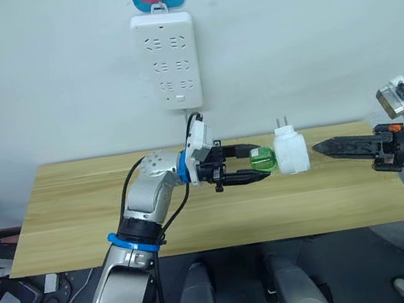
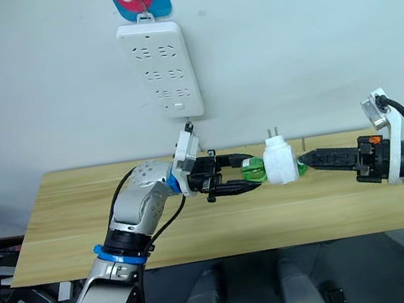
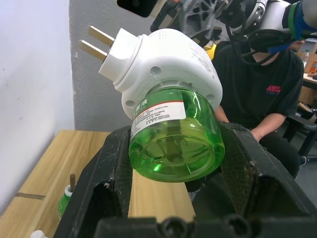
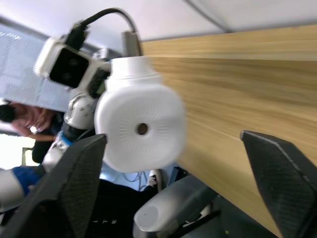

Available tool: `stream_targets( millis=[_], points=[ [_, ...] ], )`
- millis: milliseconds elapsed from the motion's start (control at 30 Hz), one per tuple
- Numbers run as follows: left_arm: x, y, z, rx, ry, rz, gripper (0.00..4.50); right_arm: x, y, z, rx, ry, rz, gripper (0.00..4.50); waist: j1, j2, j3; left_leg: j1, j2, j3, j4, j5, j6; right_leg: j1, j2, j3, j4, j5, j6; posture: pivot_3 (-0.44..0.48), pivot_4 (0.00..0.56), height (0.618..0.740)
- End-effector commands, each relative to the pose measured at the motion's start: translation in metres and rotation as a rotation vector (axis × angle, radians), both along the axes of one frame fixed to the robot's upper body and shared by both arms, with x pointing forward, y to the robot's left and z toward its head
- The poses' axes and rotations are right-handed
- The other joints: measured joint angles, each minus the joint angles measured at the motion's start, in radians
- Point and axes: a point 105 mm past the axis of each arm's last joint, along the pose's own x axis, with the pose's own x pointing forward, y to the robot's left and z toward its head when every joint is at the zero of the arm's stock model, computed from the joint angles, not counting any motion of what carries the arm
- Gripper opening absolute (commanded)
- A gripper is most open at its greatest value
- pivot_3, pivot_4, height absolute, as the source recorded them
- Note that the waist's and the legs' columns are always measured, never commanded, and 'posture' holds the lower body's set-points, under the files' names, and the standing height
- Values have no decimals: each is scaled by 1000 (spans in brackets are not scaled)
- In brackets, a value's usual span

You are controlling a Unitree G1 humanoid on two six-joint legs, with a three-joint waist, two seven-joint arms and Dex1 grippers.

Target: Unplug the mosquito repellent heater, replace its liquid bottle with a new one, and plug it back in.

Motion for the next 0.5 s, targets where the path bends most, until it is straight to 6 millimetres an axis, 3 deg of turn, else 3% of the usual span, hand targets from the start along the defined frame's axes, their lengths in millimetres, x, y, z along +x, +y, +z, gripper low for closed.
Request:
stream_targets(
  millis=[33, 467, 500],
  points=[
    [-8, -7, 9, -14, -35, -58, 2247, -6, 12, 10, 29, -41, 69, 4463, 2, 0, 0, 0, 0, 0, 0, 0, 0, 0, 0, 0, 0, 0, 0, 86, 272, 740],
    [-13, -14, 13, -25, -36, -94, 2247, -4, 28, 5, 44, -20, 128, 4463, 3, 0, 0, -2, 0, -1, 4, 0, 0, 0, 0, 0, 0, 1, 2, 91, 272, 740],
    [-13, -14, 12, -24, -36, -93, 2247, -3, 28, 4, 42, -20, 126, 4308, 3, 0, 0, -2, 0, -1, 4, 0, 0, 0, 0, 0, 0, 1, 2, 91, 272, 740]
  ],
)
